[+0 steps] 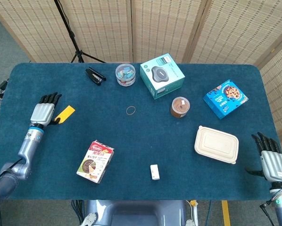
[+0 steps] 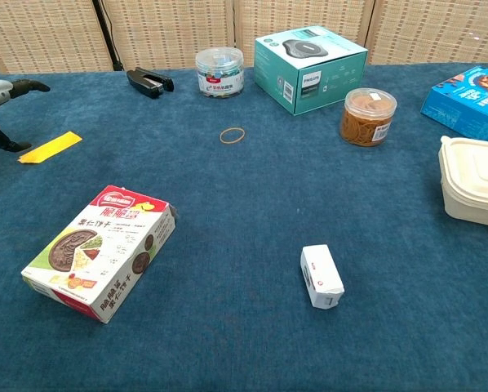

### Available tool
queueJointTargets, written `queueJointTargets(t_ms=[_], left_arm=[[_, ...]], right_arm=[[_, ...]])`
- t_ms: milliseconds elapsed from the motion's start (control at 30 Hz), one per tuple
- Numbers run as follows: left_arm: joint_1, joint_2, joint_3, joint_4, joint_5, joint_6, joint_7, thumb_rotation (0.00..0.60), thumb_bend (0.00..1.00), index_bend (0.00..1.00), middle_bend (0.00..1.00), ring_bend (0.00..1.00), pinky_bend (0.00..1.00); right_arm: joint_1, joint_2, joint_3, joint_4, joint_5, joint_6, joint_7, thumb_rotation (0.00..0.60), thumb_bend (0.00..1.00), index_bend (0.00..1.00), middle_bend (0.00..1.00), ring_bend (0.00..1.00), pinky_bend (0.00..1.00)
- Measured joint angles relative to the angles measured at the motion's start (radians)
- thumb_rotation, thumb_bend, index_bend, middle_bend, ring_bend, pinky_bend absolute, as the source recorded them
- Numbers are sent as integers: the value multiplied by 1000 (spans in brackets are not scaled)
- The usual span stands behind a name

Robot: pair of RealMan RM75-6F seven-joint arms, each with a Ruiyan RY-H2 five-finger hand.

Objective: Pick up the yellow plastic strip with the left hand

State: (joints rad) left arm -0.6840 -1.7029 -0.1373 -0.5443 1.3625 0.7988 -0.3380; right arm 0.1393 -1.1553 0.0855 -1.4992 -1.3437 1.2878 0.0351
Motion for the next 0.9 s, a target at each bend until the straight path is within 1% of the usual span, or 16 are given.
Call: queueJointTargets(t_ms=[133, 200, 300, 433, 467, 667, 767, 900], left_arm=[[47, 80, 57, -88, 51, 41, -36, 600, 302, 0, 0, 0, 0], [62, 97, 69, -103, 60, 48, -43, 600, 301, 12, 0, 0, 0], [64, 97, 68, -103, 49, 29, -53, 600, 304, 116, 0, 0, 0], [58, 71, 59, -78, 31, 2, -61, 600, 345, 245, 0, 0, 0], [56, 64, 56, -71, 27, -5, -65, 600, 351, 264, 0, 0, 0], [38, 24, 44, -21, 16, -27, -78, 600, 362, 290, 0, 0, 0], [36, 16, 41, -10, 15, -22, -80, 600, 372, 359, 0, 0, 0], [36, 10, 40, -5, 14, -22, -80, 600, 375, 391, 0, 0, 0]], right_arm=[[1, 2, -1, -2, -4, -1, 6, 600, 0, 0, 0, 0, 0], [2, 2, -2, -3, -5, -4, 7, 600, 0, 0, 0, 0, 0], [4, 2, -3, -6, -8, -5, 7, 600, 0, 0, 0, 0, 0], [5, 1, -4, -6, -8, -6, 4, 600, 0, 0, 0, 0, 0], [5, 1, -4, -6, -7, -8, 4, 600, 0, 0, 0, 0, 0], [7, 0, -3, 0, -1, -15, 7, 600, 0, 0, 0, 0, 0], [8, -1, -3, 2, 3, -20, 9, 600, 0, 0, 0, 0, 0], [10, -2, -4, 5, 4, -24, 10, 600, 0, 0, 0, 0, 0]])
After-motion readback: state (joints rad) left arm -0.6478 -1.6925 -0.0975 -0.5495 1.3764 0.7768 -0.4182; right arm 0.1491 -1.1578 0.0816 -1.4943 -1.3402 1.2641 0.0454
